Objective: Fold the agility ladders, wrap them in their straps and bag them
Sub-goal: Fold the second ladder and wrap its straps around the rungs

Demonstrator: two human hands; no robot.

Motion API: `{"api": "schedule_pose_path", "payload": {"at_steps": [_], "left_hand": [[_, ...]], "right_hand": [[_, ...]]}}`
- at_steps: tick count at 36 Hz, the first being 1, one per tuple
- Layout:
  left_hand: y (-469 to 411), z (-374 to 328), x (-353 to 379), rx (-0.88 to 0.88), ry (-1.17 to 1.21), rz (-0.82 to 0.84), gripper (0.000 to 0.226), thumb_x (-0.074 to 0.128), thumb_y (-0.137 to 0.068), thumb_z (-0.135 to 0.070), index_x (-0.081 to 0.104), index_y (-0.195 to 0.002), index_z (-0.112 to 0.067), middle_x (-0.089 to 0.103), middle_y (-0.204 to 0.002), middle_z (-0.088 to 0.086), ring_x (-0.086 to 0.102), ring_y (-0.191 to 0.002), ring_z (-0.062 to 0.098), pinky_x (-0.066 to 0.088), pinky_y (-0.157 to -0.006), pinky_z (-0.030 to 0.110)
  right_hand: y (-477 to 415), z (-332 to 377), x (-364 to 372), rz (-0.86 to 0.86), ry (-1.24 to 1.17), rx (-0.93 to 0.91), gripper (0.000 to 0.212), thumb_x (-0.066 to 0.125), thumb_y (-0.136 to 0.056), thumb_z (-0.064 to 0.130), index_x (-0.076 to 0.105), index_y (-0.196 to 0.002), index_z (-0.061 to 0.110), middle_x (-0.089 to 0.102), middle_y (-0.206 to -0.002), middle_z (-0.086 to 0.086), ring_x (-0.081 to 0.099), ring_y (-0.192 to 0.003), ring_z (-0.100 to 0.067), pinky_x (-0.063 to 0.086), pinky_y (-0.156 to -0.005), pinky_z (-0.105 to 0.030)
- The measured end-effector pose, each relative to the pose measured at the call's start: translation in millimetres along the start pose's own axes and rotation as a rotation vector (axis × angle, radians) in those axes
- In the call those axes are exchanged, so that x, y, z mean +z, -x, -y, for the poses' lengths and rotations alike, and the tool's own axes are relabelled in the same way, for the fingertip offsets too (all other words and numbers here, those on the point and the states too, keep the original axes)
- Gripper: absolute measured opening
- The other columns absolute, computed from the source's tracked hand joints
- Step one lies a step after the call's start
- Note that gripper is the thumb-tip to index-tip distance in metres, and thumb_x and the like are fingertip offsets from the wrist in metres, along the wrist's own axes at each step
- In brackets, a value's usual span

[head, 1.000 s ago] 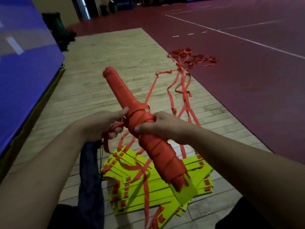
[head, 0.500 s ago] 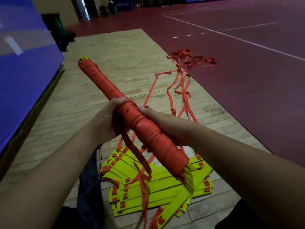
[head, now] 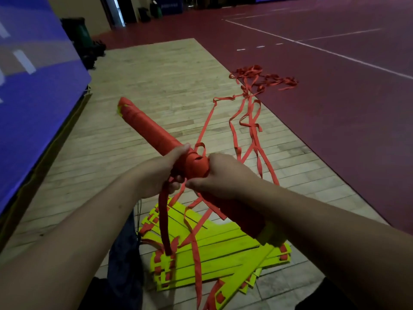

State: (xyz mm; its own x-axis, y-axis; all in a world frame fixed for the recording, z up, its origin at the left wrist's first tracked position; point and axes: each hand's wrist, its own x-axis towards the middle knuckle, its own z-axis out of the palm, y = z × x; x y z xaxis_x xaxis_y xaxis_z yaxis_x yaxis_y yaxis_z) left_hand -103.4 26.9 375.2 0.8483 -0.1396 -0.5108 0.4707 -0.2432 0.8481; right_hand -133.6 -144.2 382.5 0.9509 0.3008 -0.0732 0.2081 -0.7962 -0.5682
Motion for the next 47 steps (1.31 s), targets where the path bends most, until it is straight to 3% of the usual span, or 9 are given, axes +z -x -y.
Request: {"api": "schedule_pose_path", "payload": {"at_steps": [5,11,15,17,22,30,34,41,47], "left_hand": [[-0.2,-3.1,0.5,0.104,0.112,-0.03,0.043,0.066,-0.084,-0.058,0.062,-0.092,-0.016,0.056,-0.072,0.006,0.046,-0.052,0.014,0.039,-0.049,0.023],[5.3,-6.3,-7.4,0.296,0.218,0.07,0.038,0.069,-0.071,-0.049,0.063,-0.089,-0.016,0.056,-0.073,0.006,0.055,-0.062,0.015,0.043,-0.055,0.024],[8.2,-7.6,-8.7,0.372,0.22,0.123,0.039,0.071,-0.067,-0.054,0.074,-0.085,-0.02,0.06,-0.09,0.015,0.049,-0.095,0.032,0.038,-0.084,0.047],[9.0,-9.7,-9.5,0.37,0.171,0.122,0.034,0.068,-0.072,-0.057,0.078,-0.08,-0.025,0.067,-0.089,0.012,0.055,-0.094,0.033,0.042,-0.086,0.048],[11.7,-12.6,-26.7,0.212,-0.04,0.098,0.076,0.059,-0.076,-0.077,0.059,-0.1,-0.005,0.051,-0.07,0.011,0.049,-0.049,0.016,0.043,-0.043,0.025],[2.4,-9.2,-15.5,0.197,0.058,0.061,0.049,0.066,-0.073,-0.057,0.049,-0.076,-0.011,0.032,-0.058,-0.003,0.027,-0.044,0.006,0.024,-0.04,0.015],[-1.6,-13.8,-13.2,0.203,0.089,0.018,0.045,0.071,-0.072,-0.053,0.052,-0.078,-0.012,0.031,-0.061,-0.004,0.024,-0.045,0.005,0.018,-0.043,0.016],[-1.3,-9.3,-20.2,0.279,0.033,0.056,0.046,0.06,-0.085,-0.055,0.057,-0.091,-0.009,0.048,-0.062,0.002,0.04,-0.047,0.011,0.037,-0.043,0.018],[2.2,-5.7,-28.1,0.346,0.093,0.07,0.041,0.066,-0.081,-0.047,0.056,-0.091,-0.008,0.044,-0.059,-0.002,0.037,-0.051,0.012,0.031,-0.047,0.021]], "right_hand": [[0.3,3.8,10.5,-0.131,0.162,-0.076,0.061,0.066,-0.088,0.061,0.047,-0.122,0.014,0.062,-0.105,-0.004,0.063,-0.09,-0.024,0.045,-0.07,-0.033],[-4.4,-0.4,-10.1,0.296,-0.919,0.214,0.071,0.068,-0.084,0.062,0.058,-0.116,0.0,0.074,-0.099,-0.019,0.074,-0.091,-0.042,0.061,-0.083,-0.054],[7.5,3.5,-17.7,0.7,-1.147,0.228,0.068,0.065,-0.072,0.061,0.053,-0.114,0.009,0.066,-0.095,-0.018,0.069,-0.073,-0.032,0.061,-0.066,-0.036],[7.5,7.6,-16.5,0.614,-1.135,0.217,0.06,0.068,-0.069,0.056,0.058,-0.104,0.009,0.064,-0.078,-0.011,0.063,-0.06,-0.023,0.057,-0.056,-0.029],[-1.3,6.5,-12.6,0.262,-0.943,0.177,0.036,0.072,-0.085,0.046,0.066,-0.095,0.012,0.063,-0.063,-0.004,0.058,-0.051,-0.018,0.049,-0.053,-0.025],[-9.7,-5.8,-8.3,0.009,-0.454,0.145,0.034,0.08,-0.079,0.043,0.072,-0.083,0.01,0.072,-0.064,-0.001,0.066,-0.049,-0.014,0.051,-0.048,-0.024],[-14.6,-6.9,1.4,-0.179,-0.071,0.159,0.052,0.07,-0.074,0.061,0.059,-0.097,0.016,0.069,-0.078,-0.001,0.07,-0.067,-0.022,0.062,-0.066,-0.041],[1.0,-4.3,7.1,-0.369,0.306,0.013,0.06,0.063,-0.082,0.071,0.038,-0.103,0.02,0.048,-0.085,0.005,0.049,-0.074,-0.02,0.035,-0.065,-0.031],[-2.7,-7.4,-17.2,-0.08,-0.238,-0.026,0.058,0.062,-0.084,0.069,0.058,-0.102,0.014,0.067,-0.091,-0.003,0.066,-0.078,-0.018,0.055,-0.07,-0.036]]}}
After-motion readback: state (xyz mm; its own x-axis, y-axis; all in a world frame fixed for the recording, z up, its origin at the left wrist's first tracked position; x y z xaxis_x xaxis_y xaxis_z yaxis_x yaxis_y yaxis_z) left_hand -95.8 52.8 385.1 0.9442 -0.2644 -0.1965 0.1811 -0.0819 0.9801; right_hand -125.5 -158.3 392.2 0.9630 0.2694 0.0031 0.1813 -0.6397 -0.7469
